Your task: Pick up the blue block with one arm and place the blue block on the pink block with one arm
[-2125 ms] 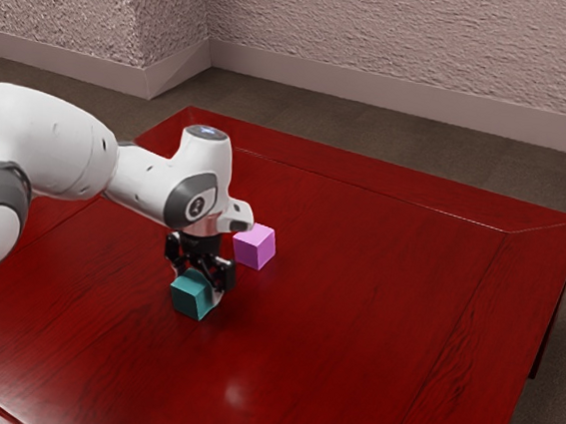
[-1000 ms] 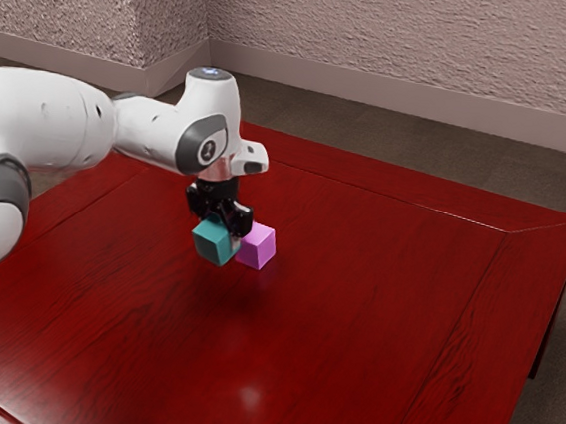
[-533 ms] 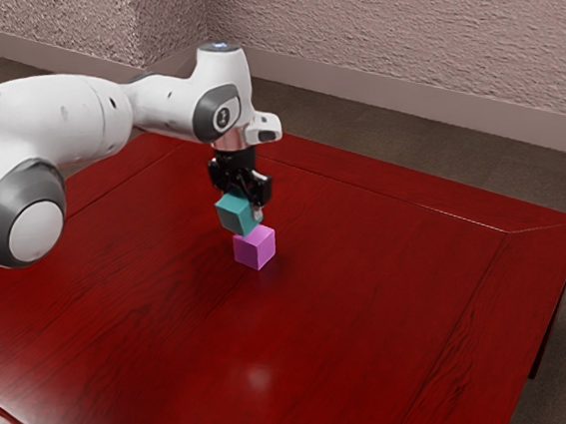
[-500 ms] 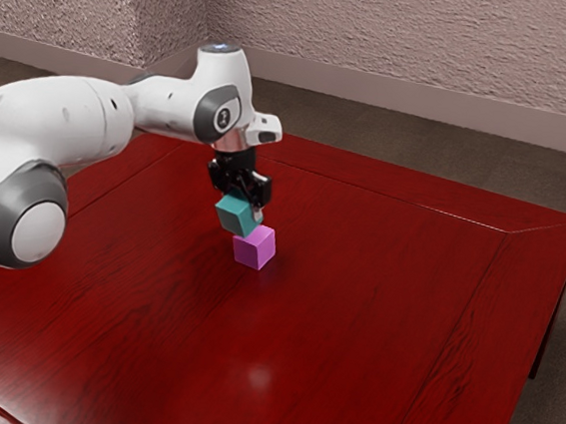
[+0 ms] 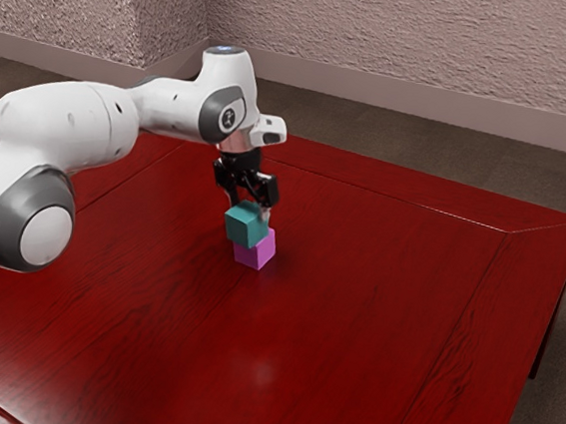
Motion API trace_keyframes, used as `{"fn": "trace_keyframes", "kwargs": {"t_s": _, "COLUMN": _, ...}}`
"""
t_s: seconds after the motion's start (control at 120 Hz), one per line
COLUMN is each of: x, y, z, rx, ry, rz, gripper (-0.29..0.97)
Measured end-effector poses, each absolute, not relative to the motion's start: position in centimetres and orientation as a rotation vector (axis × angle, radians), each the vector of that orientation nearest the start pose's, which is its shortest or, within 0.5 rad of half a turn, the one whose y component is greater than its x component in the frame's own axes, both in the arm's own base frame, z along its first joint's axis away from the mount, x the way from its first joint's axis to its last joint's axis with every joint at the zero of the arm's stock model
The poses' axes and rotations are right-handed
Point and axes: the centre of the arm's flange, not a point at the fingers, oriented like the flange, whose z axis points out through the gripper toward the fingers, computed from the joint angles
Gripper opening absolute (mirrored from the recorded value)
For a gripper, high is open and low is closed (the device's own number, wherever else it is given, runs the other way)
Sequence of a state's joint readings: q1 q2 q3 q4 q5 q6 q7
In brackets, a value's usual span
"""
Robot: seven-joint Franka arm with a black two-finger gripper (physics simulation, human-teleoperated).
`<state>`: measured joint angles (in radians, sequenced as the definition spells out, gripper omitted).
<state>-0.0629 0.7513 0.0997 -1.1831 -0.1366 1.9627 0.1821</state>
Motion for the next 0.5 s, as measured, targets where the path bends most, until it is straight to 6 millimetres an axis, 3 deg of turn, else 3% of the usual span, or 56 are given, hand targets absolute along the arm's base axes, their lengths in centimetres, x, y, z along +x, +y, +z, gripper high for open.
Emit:
{"fn": "trace_keyframes", "kwargs": {"t_s": 0.283, "x": 75.4, "y": -0.7, "z": 36.8, "rx": -3.169, "ry": 0.245, "rz": -0.044, "gripper": 0.66}}
{"fn": "trace_keyframes", "kwargs": {"t_s": 0.5, "x": 73.7, "y": -0.9, "z": 42.5, "rx": -3.143, "ry": 0.281, "rz": -0.026, "gripper": 0.67}}
